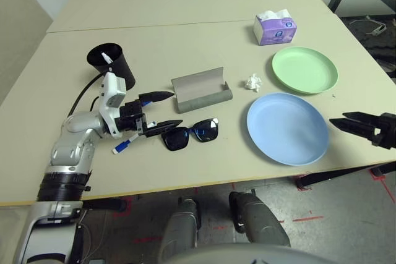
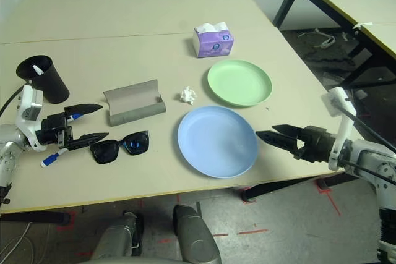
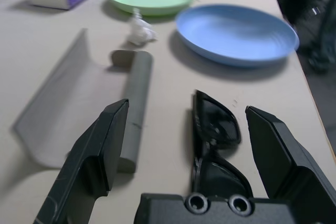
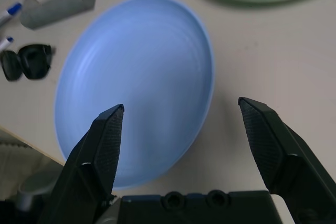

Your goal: Organize and tidy the items on the table.

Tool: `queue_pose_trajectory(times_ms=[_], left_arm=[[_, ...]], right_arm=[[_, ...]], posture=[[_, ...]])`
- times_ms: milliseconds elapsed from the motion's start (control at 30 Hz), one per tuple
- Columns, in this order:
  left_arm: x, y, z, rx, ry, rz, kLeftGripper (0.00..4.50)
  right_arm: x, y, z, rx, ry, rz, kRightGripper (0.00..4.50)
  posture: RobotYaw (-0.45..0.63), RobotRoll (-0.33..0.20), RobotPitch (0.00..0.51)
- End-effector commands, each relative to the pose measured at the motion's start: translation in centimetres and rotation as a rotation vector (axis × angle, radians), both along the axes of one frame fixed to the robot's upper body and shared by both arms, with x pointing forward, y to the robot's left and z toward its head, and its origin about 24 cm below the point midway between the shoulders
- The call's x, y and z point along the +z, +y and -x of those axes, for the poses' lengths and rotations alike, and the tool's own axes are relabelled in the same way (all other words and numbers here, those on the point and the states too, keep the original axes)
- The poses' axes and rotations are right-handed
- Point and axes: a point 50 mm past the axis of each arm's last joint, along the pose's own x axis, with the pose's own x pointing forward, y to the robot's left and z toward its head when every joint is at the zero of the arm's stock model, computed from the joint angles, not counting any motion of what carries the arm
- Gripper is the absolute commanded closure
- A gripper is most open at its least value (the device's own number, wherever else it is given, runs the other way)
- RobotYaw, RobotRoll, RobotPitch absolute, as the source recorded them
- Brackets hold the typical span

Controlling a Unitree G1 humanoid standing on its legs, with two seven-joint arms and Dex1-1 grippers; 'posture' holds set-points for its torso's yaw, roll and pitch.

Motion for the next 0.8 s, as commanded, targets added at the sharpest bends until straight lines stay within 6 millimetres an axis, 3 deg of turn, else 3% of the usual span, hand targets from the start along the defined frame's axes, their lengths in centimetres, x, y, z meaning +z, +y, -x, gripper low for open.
queue_pose_trajectory(times_ms=[33,400,700,800], left_arm=[[-0.4,-0.6,0.4,-0.053,-0.019,-0.043,0.00],[-0.5,-0.7,0.7,-0.063,-0.059,-0.070,0.00],[-0.6,-1.3,0.9,-0.068,-0.087,-0.072,0.00],[-0.7,-1.5,0.9,-0.067,-0.095,-0.072,0.00]], right_arm=[[-0.6,0.3,-0.2,0.003,0.038,0.048,0.04],[-2.4,0.8,-0.2,0.035,0.128,0.083,0.04],[-2.7,1.2,-0.1,0.066,0.200,0.118,0.04],[-2.8,1.2,-0.1,0.066,0.214,0.117,0.68]], posture=[[-0.28,0.000,0.175],[-0.25,0.000,0.171],[-0.24,0.000,0.174],[-0.23,0.000,0.174]])
